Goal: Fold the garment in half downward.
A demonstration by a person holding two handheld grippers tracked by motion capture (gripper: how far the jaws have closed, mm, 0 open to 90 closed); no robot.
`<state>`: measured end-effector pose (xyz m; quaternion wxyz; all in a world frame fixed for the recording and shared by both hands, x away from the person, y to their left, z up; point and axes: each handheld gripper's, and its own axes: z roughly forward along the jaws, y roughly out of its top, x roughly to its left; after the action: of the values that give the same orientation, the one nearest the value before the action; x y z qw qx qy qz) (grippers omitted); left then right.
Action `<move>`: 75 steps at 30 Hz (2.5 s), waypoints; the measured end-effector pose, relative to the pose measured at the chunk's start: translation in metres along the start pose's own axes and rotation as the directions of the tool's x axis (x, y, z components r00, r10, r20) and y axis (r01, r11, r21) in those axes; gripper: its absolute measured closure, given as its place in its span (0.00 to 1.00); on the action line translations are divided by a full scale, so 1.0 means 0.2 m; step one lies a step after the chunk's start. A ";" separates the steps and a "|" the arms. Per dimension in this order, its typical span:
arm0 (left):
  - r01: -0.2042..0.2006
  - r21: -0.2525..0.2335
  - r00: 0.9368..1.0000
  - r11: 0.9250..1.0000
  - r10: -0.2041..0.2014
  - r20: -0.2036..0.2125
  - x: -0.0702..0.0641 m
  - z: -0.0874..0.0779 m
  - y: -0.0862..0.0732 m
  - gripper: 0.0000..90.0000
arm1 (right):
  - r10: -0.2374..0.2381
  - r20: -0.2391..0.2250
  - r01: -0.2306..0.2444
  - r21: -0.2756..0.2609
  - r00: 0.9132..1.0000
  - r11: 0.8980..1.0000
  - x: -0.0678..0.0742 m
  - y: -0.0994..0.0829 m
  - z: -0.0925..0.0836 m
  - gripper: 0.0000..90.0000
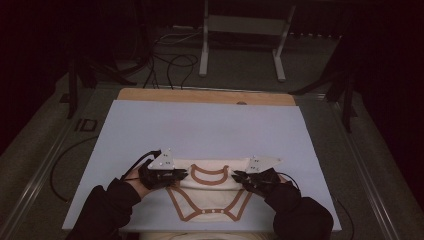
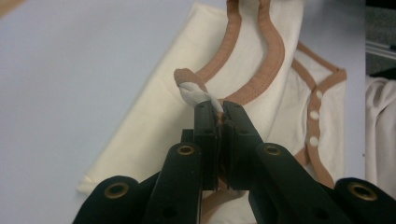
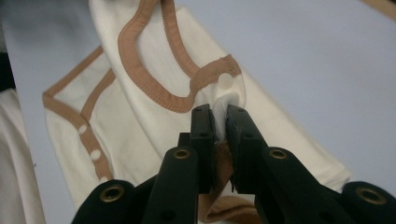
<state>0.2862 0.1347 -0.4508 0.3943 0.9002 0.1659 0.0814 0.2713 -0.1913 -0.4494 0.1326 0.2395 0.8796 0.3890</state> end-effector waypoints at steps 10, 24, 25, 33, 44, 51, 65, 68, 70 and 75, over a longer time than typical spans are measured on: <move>0.021 0.016 0.999 1.000 -0.022 0.045 -0.09 0.05 -0.10 0.94 | 0.016 -0.049 -0.014 0.039 0.999 0.999 0.05 -0.09 0.04 0.90; -0.060 0.016 0.974 0.998 0.055 0.219 -0.24 0.05 -0.17 0.77 | -0.005 -0.223 0.008 0.011 0.975 1.000 0.13 -0.18 -0.02 0.71; -0.083 0.022 0.969 0.996 0.076 0.237 -0.25 0.04 -0.17 0.77 | 0.004 -0.243 0.000 0.017 0.970 1.000 0.13 -0.18 -0.02 0.71; -0.087 0.021 0.956 0.996 0.078 0.284 -0.26 0.01 -0.22 0.53 | -0.006 -0.312 0.011 0.013 0.950 1.000 0.13 -0.17 -0.04 0.47; 0.009 0.013 0.983 1.000 -0.011 0.181 -0.20 0.02 -0.22 0.21 | 0.086 -0.278 -0.097 -0.026 0.957 0.995 0.05 -0.20 -0.01 0.16; 0.009 0.011 0.987 1.000 -0.010 0.159 -0.19 0.02 -0.20 0.02 | 0.110 -0.178 -0.127 -0.084 0.978 0.988 -0.02 -0.21 -0.04 0.13; 0.042 -0.026 0.988 0.999 -0.037 0.149 -0.08 -0.02 -0.13 0.02 | 0.058 -0.073 -0.064 -0.078 0.996 0.995 -0.10 -0.13 -0.07 0.11; 0.054 -0.047 0.989 0.997 -0.047 0.140 -0.05 -0.04 -0.11 0.02 | 0.051 -0.070 -0.056 -0.077 0.996 0.995 -0.11 -0.11 -0.07 0.11; 0.058 -0.050 0.990 0.997 -0.051 0.128 -0.03 -0.05 -0.10 0.02 | 0.040 -0.068 -0.046 -0.078 0.997 0.996 -0.12 -0.10 -0.07 0.11; 0.036 -0.069 0.995 0.997 -0.030 0.097 0.02 -0.07 -0.08 0.02 | 0.031 -0.046 -0.035 -0.088 0.998 0.996 -0.16 -0.07 -0.07 0.11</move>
<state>0.2817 0.1557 -0.4530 0.4346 0.8857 0.1587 0.0375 0.2881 -0.2244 -0.4491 0.1170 0.2389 0.8602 0.4350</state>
